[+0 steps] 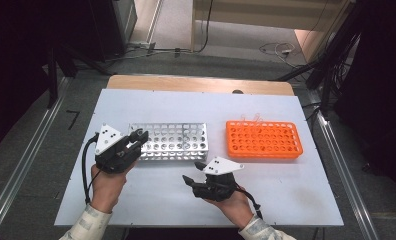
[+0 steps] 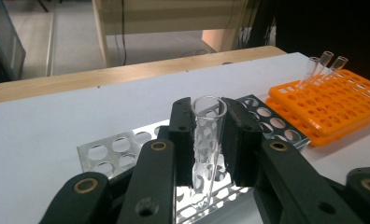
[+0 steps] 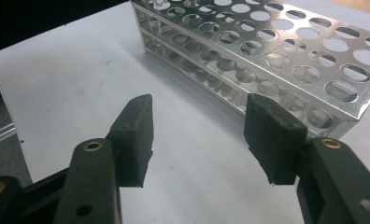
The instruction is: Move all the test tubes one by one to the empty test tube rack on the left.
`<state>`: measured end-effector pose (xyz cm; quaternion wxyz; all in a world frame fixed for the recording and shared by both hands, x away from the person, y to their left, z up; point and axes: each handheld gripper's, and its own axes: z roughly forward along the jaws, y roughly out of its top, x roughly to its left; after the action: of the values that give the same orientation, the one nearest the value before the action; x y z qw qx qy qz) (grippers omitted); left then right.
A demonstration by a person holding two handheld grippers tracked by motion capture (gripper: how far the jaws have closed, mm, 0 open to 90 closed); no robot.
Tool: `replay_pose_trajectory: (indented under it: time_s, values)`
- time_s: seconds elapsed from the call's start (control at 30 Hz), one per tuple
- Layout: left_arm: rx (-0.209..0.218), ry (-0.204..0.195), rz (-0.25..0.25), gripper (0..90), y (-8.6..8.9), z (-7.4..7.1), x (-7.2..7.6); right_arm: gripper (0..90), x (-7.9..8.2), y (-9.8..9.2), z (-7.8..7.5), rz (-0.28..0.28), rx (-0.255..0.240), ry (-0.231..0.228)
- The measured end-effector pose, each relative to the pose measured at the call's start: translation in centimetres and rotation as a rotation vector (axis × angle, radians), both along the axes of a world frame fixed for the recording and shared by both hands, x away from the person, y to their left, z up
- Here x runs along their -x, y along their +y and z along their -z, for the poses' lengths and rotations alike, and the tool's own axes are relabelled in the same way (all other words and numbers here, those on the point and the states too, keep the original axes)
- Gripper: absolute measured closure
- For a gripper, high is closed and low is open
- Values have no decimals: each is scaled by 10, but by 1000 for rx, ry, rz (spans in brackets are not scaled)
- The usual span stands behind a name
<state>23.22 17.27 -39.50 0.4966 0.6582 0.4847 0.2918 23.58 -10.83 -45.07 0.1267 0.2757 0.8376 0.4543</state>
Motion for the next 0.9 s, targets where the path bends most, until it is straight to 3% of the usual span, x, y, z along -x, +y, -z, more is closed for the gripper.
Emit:
replay_pose_trajectory:
  time_s: [0.33,0.5,0.9]
  values:
    - [-10,1,-59,748,9,4,-10,405,-2,-4,-2,10,-7,-7]
    - [-37,-6,-82,748,11,7,-13,405,-1,-5,-3,15,-12,-4]
    - [-47,16,-101,748,16,20,-16,406,-3,-3,-2,11,-7,-2]
